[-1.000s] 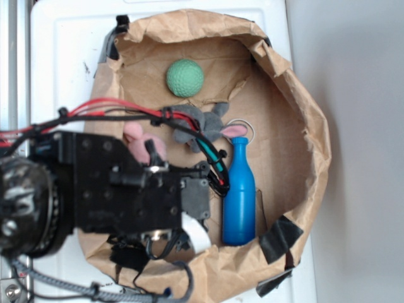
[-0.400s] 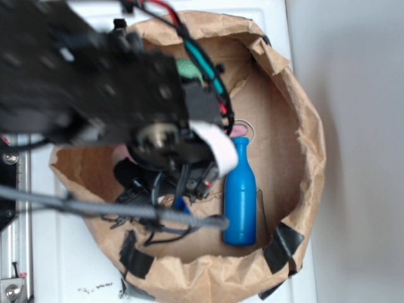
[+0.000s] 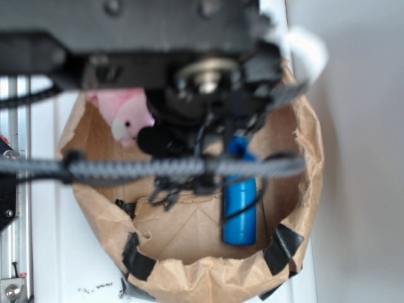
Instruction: Grab the pink bunny.
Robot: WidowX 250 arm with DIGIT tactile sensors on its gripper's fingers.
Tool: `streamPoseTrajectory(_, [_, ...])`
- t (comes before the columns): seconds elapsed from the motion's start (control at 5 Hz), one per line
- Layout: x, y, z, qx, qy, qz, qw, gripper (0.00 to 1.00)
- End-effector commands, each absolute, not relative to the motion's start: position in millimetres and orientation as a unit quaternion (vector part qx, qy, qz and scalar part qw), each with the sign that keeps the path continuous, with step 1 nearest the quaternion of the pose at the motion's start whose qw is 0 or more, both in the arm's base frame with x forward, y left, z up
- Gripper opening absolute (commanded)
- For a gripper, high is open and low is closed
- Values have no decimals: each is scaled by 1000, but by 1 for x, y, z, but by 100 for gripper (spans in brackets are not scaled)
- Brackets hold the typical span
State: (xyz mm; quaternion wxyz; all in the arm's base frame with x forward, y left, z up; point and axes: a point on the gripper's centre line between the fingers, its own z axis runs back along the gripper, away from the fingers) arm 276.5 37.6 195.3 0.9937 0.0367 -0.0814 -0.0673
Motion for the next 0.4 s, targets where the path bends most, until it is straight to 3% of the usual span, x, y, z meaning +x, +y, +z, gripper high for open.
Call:
streamPoseTrajectory(0.0, [265,48,248,52,-110,15,992,0])
streamPoseTrajectory(0.2, [265,48,249,55,-129,16,990,0])
